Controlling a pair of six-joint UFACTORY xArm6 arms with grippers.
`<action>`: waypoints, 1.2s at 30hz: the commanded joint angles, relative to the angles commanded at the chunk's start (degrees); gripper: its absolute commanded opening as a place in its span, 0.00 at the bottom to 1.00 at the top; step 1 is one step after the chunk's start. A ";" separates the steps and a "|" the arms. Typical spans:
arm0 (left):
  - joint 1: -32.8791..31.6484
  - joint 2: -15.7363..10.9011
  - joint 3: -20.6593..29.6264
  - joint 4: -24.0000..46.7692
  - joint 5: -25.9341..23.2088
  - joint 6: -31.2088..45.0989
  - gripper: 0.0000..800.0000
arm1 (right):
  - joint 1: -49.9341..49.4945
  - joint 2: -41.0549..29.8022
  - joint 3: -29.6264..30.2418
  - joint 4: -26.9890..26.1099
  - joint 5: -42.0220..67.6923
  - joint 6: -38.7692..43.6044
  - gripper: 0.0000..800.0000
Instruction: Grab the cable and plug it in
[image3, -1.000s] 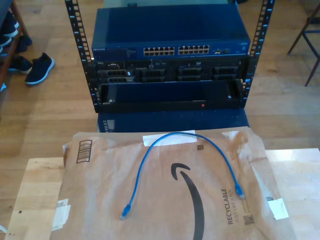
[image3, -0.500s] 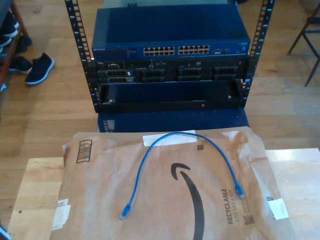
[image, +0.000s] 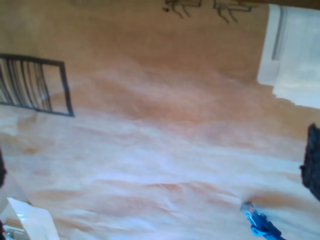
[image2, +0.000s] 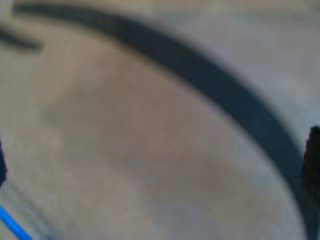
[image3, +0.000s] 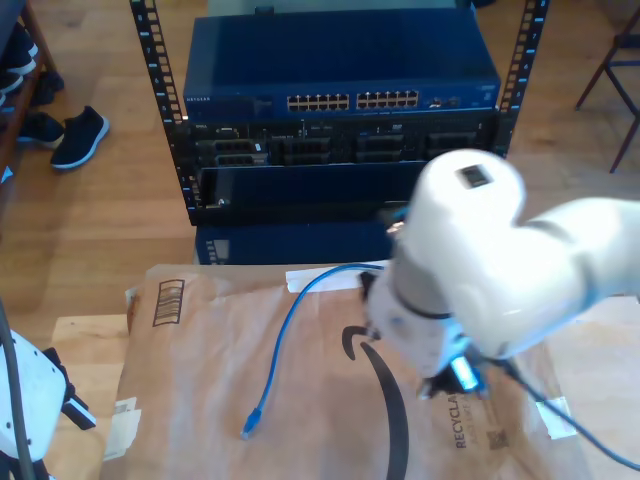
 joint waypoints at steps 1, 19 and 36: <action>0.00 0.00 -0.09 0.00 0.00 -0.35 1.00 | 1.32 2.46 -1.14 0.00 -1.49 0.09 0.99; -3.78 1.76 0.00 0.00 -1.58 -1.23 1.00 | 6.77 21.63 -15.47 -0.09 -4.57 1.23 0.92; -3.78 3.34 0.00 0.00 -1.67 -1.23 1.00 | 7.03 23.65 -16.44 -0.09 -4.48 -8.26 0.86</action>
